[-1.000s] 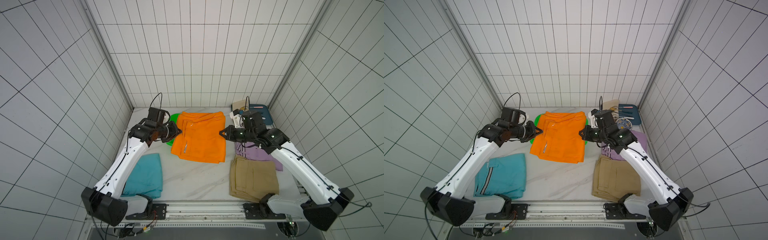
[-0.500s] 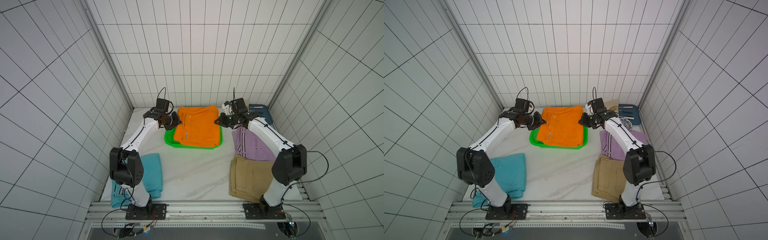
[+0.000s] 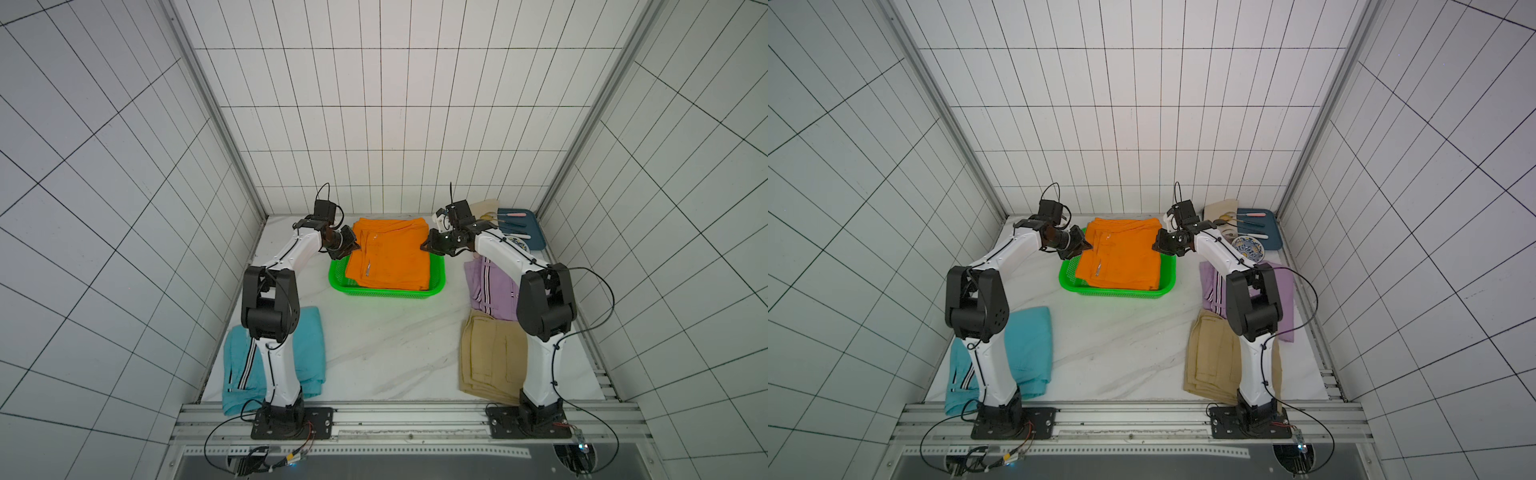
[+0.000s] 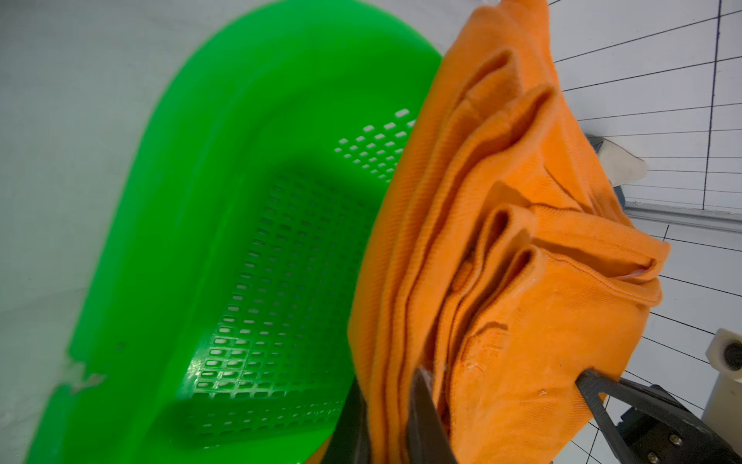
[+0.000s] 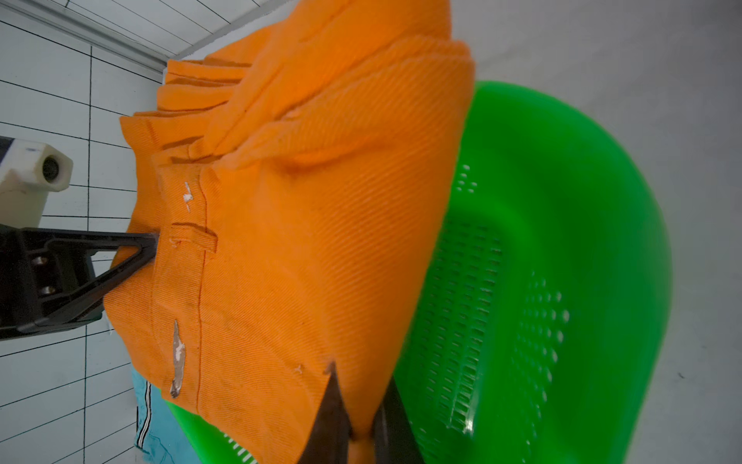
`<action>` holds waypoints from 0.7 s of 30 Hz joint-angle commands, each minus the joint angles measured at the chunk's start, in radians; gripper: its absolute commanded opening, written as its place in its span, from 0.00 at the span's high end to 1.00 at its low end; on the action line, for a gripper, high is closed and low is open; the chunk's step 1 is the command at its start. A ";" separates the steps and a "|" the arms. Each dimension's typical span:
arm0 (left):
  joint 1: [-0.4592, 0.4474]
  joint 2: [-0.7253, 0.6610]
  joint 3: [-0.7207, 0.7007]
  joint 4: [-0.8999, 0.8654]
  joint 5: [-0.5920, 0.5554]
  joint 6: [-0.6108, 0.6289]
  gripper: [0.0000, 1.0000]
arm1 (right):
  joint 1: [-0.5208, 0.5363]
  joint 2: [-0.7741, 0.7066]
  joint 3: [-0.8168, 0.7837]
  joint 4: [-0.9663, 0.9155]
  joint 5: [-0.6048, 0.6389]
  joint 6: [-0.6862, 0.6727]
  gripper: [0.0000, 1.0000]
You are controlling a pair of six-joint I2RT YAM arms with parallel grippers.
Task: Put the folded long pants in the basket
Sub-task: Place the long pant in the basket.
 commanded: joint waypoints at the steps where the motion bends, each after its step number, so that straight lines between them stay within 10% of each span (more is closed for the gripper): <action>1: 0.022 0.051 0.012 0.030 -0.016 0.004 1.00 | -0.029 0.016 0.013 -0.002 0.047 -0.026 1.00; 21: -0.058 -0.099 0.109 -0.286 -0.212 -0.019 1.00 | -0.001 -0.090 0.066 -0.242 -0.022 0.149 1.00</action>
